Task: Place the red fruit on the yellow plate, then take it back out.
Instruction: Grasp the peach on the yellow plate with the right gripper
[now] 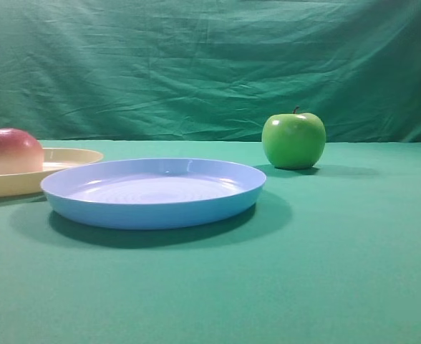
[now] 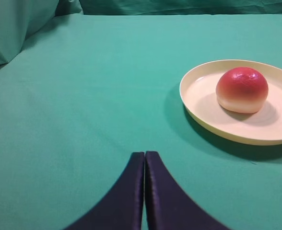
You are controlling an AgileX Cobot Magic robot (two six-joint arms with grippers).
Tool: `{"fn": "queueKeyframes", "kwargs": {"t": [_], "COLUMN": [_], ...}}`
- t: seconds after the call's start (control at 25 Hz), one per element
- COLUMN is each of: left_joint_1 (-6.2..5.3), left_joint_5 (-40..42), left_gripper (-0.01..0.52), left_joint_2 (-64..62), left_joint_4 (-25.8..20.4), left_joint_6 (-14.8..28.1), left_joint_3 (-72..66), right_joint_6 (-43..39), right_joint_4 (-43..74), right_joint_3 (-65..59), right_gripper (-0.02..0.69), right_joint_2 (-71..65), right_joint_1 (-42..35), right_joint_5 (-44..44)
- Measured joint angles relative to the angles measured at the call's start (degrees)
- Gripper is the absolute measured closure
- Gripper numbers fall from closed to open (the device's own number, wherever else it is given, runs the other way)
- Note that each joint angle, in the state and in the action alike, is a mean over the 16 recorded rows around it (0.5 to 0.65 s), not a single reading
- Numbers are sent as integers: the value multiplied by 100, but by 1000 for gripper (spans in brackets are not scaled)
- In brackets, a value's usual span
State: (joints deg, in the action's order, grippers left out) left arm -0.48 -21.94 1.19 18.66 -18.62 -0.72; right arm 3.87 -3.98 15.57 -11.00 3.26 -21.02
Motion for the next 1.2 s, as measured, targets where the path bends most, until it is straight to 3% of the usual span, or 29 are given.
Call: {"fn": "queueKeyframes", "kwargs": {"t": [0.48,1.2], "left_joint_1": [0,0], "left_joint_5": [0,0], "left_gripper": [514,514], "left_joint_2": [0,0], "left_joint_4": [0,0], "left_joint_6": [0,0], "left_joint_3": [0,0], "right_joint_6": [69,261], "right_joint_4": [66,191], "right_joint_3": [-1592,-1698], "right_gripper": [665,665], "right_joint_2": [1123,1165], "right_joint_1": [-27,-27], "right_joint_5": [246,-156]}}
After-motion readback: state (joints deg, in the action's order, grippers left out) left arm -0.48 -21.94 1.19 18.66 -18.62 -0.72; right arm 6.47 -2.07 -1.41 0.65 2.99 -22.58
